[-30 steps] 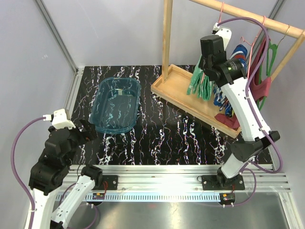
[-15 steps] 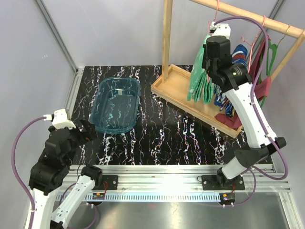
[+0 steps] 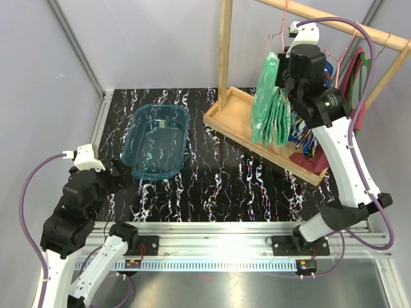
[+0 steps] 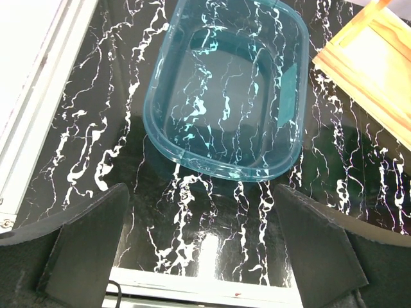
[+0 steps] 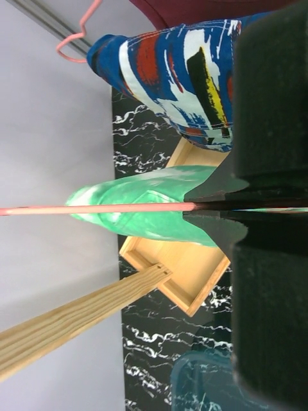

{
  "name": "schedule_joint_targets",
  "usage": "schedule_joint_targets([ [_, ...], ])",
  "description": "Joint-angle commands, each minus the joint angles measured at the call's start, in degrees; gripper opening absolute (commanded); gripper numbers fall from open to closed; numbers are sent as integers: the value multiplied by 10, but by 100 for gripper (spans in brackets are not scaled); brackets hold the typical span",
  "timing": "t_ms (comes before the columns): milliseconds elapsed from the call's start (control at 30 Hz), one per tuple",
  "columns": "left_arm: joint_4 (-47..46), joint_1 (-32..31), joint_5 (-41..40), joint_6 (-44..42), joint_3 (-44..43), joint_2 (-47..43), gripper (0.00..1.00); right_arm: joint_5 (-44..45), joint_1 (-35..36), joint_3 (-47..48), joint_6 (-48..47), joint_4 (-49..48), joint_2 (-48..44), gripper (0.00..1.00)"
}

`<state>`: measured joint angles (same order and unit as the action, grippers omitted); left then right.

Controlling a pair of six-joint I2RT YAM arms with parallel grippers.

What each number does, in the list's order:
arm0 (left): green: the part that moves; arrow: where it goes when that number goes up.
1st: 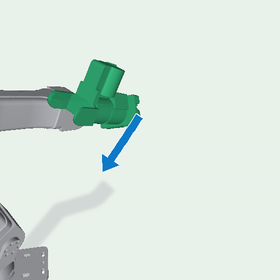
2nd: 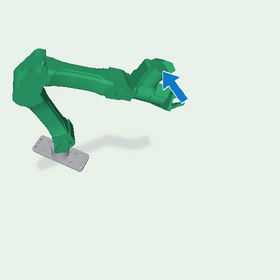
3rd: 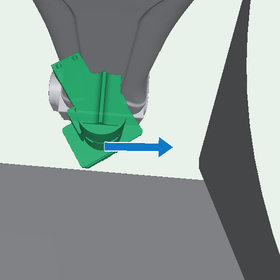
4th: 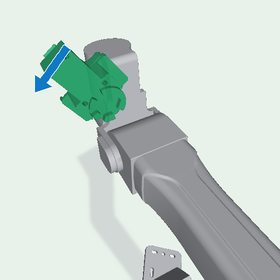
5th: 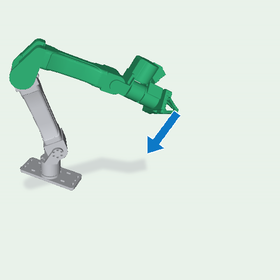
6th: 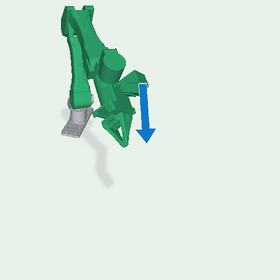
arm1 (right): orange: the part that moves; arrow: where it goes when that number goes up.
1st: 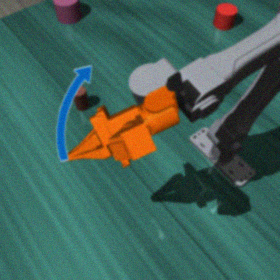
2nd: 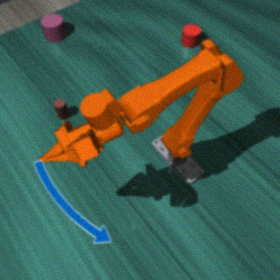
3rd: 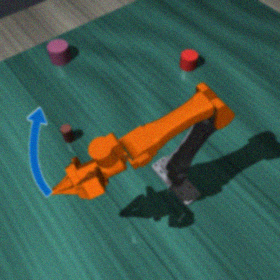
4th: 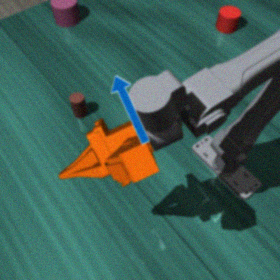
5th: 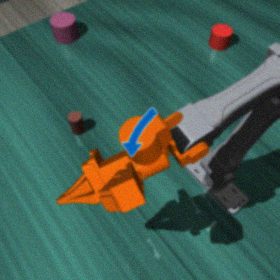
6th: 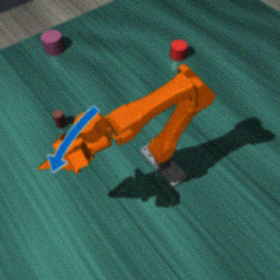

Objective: Remove the trousers from the hanger

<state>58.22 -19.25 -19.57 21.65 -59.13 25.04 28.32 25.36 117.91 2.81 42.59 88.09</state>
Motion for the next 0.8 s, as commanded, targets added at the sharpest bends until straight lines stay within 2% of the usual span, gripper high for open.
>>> schedule_joint_targets([
  [0, -36, -2, 25, 7, -18, 17, 99, 15, -1, 35, -12, -140, -41, 0],
  [333, -53, -2, 43, 8, -12, 27, 99, 8, -3, 11, -16, -196, -67, 0],
  [533, -61, -2, 49, 9, -6, 27, 99, -5, -5, -13, -49, -251, -78, 0],
  [700, -75, -2, 79, 2, -13, 37, 99, -39, -5, 29, -43, -216, -73, 0],
  [767, -100, -2, 118, 1, -16, 44, 99, -60, -4, 31, -36, -204, -83, 0],
])
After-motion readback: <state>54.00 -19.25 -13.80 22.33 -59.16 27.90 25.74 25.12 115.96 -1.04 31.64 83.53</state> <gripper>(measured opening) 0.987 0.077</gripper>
